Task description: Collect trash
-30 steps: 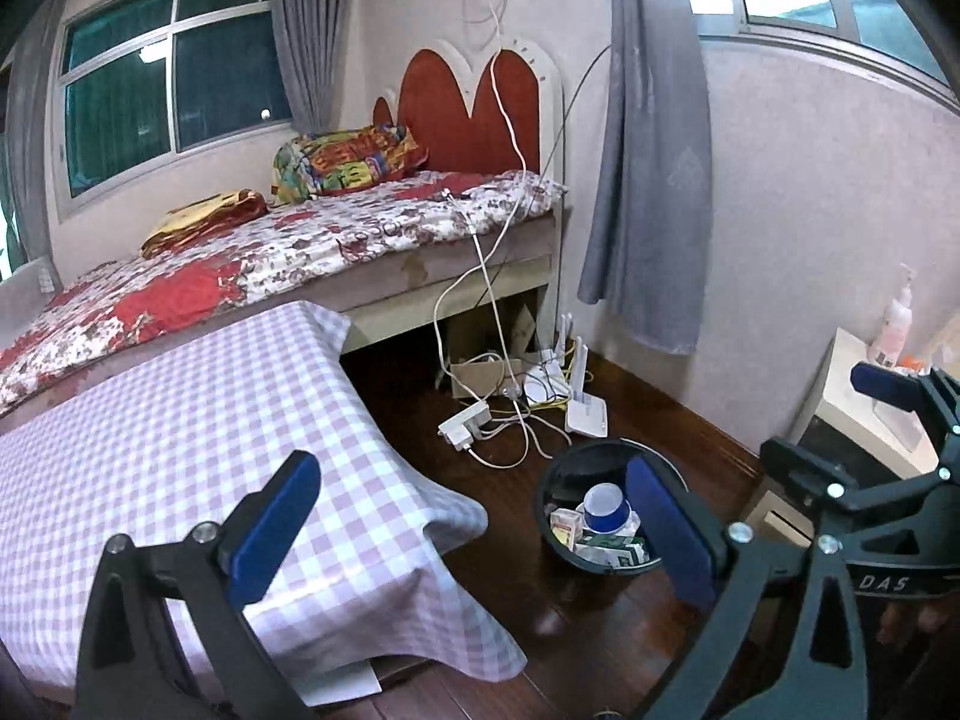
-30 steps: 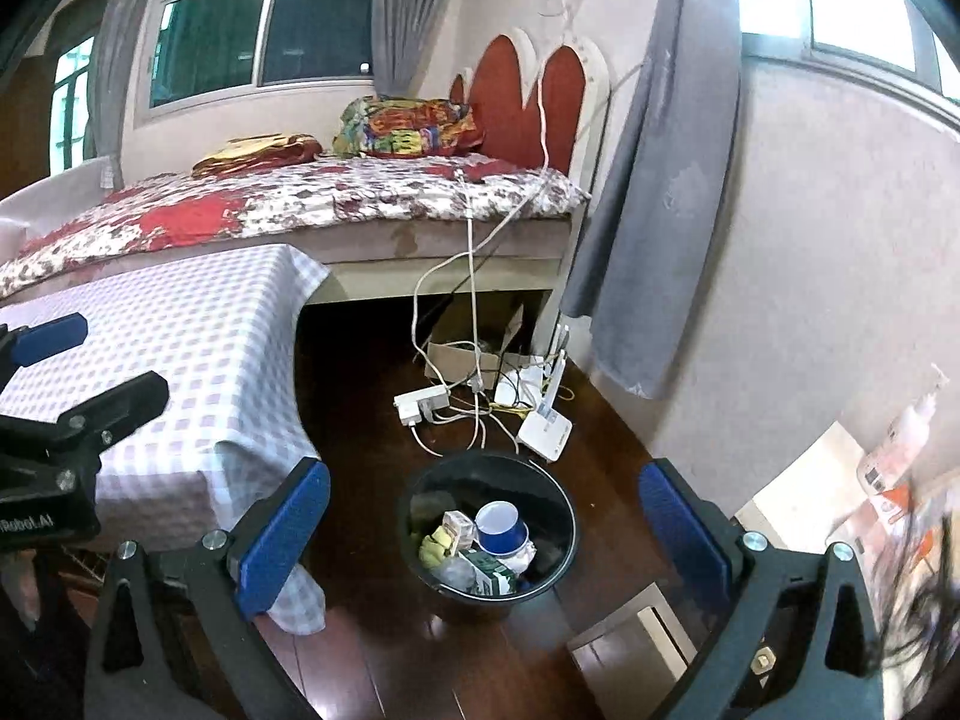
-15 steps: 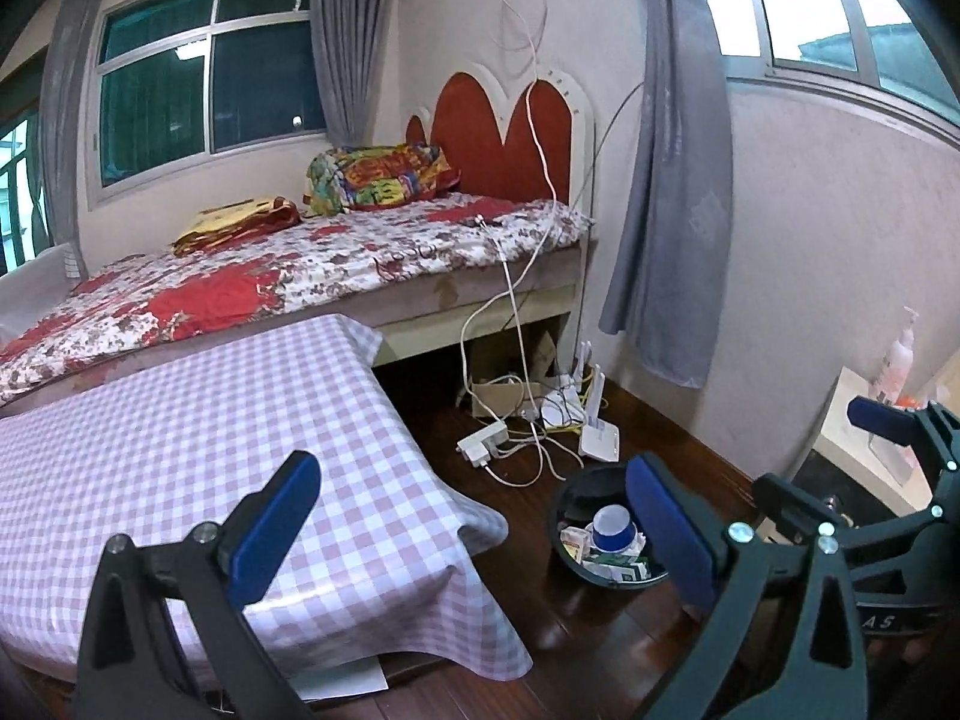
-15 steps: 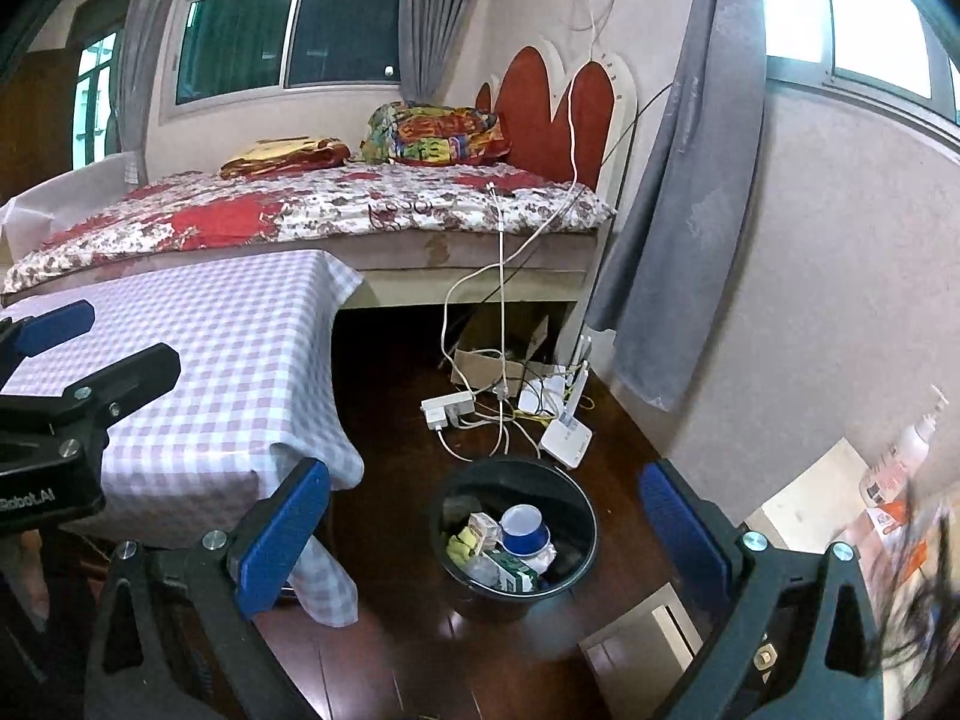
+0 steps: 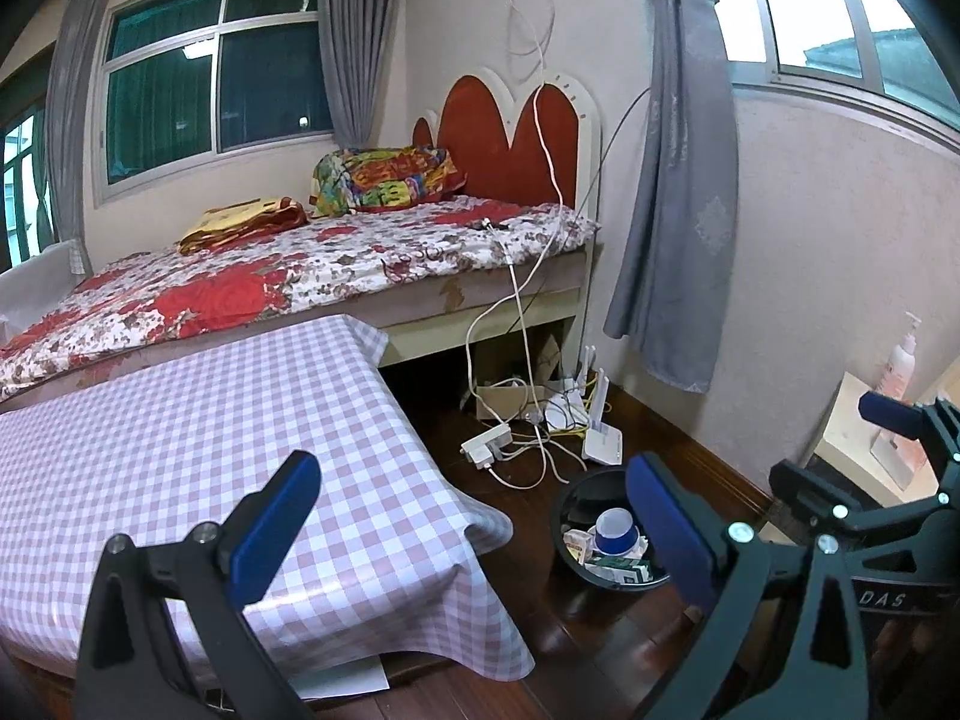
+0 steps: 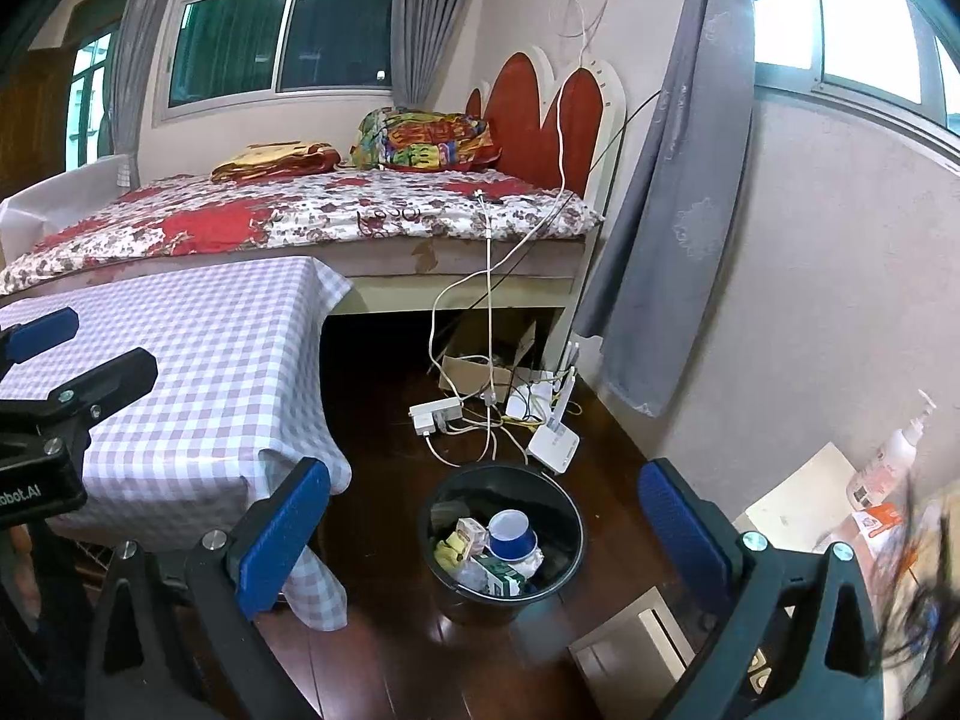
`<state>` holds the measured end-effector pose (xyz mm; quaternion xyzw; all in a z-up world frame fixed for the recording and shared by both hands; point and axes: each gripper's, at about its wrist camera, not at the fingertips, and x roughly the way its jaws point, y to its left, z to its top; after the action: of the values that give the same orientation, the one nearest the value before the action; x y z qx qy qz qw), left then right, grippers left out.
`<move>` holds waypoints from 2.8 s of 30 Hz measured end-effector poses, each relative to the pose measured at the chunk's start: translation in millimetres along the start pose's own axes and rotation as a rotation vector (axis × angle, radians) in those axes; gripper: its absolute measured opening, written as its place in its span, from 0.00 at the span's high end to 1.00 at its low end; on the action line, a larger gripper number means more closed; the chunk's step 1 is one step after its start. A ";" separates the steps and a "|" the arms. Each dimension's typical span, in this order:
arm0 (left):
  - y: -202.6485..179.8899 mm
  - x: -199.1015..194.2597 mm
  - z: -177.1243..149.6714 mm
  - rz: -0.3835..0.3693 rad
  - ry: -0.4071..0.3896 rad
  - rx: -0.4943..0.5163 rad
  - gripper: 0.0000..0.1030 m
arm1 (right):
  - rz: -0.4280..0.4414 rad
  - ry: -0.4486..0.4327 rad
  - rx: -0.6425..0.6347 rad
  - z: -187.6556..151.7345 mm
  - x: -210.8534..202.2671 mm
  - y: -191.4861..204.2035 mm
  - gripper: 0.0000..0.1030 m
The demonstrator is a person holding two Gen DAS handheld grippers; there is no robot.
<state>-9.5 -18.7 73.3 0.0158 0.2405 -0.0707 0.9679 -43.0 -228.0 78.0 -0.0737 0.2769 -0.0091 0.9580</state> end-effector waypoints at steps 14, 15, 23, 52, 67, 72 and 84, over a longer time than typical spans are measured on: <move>-0.4 2.5 -2.3 -0.003 0.016 0.002 0.01 | -0.002 0.007 0.003 -1.5 2.2 -1.5 0.00; -0.6 2.7 -2.5 -0.003 0.017 0.004 0.01 | -0.002 0.007 0.003 -1.6 2.2 -1.9 0.00; -2.4 2.6 -2.7 0.000 0.016 0.003 0.01 | -0.006 0.012 0.005 -3.8 1.2 -2.7 0.00; -6.3 2.3 -2.6 0.005 0.015 0.002 0.01 | -0.005 0.013 0.002 -4.8 0.7 -1.2 0.00; -4.6 -0.4 -2.3 -0.005 0.006 0.048 0.01 | -0.006 0.015 0.001 -5.7 2.2 -1.6 0.00; -2.6 -0.2 -2.2 -0.015 0.005 0.048 0.01 | -0.007 0.018 0.000 -4.9 3.3 -1.8 0.00; 4.6 2.5 -3.8 -0.072 0.013 0.057 0.01 | -0.003 0.021 -0.007 -6.0 6.7 -0.9 0.00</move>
<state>-8.4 -14.3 68.8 0.0351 0.2449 -0.1124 0.9624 -40.5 -230.1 69.6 -0.0774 0.2869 -0.0103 0.9548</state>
